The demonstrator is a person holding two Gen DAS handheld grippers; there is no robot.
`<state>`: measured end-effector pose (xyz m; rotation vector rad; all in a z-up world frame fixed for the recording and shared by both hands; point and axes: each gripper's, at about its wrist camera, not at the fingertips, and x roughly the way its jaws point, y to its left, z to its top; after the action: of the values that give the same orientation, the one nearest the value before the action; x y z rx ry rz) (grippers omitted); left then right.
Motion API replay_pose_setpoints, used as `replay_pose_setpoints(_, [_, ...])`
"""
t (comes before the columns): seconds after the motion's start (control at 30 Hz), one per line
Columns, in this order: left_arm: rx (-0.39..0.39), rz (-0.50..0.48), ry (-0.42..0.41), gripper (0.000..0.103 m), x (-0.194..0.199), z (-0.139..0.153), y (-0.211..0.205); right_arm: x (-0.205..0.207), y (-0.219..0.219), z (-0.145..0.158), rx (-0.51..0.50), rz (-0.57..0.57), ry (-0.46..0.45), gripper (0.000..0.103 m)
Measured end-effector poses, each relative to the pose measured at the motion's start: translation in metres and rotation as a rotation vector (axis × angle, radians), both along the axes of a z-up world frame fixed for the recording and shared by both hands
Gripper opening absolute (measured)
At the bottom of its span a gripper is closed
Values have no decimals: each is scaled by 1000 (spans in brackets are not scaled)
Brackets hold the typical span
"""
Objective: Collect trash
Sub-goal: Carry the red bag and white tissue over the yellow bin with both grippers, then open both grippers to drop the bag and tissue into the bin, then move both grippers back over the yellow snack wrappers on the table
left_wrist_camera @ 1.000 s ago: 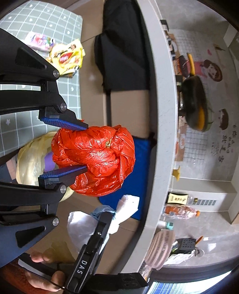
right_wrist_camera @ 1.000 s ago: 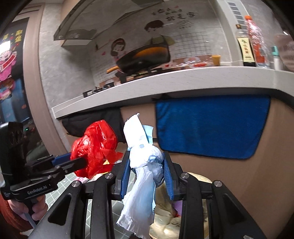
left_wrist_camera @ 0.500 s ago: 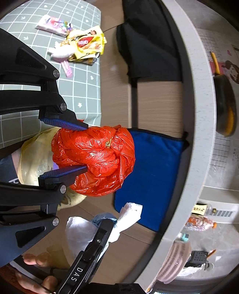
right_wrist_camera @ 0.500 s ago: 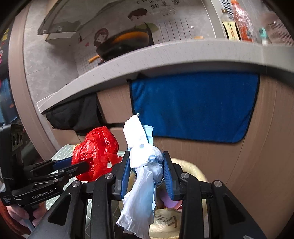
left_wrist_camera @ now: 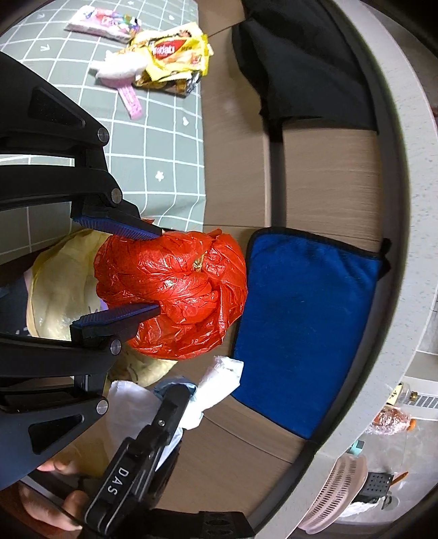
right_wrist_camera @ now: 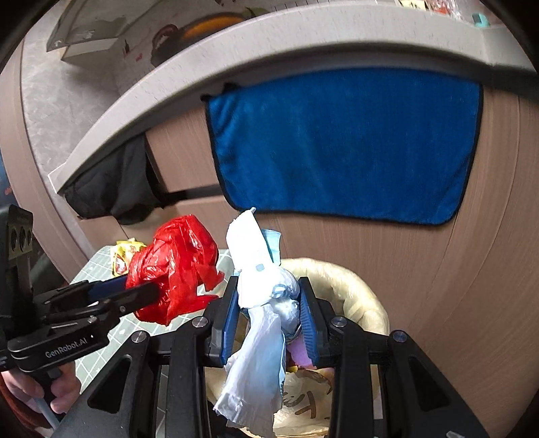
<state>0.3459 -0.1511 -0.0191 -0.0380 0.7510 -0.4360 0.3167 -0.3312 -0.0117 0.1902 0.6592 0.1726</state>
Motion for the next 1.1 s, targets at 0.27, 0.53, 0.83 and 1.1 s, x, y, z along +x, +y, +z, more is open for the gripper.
replay_pose_setpoints(0.27, [-105, -59, 28, 46, 14, -8, 4, 10, -11, -12, 49, -24, 38, 33])
replay_pose_setpoints(0.53, [-150, -48, -7, 54, 10, 9, 22, 14, -11, -19, 37, -69, 57, 54])
replay_pose_setpoints(0.83, [-155, 71, -83, 54, -22, 57, 82, -5, 16, 18, 7, -13, -15, 54])
replay_pose_setpoints(1.1, [-211, 128, -228, 54, -70, 115, 142, -35, 69, 86, -52, 53, -133, 53])
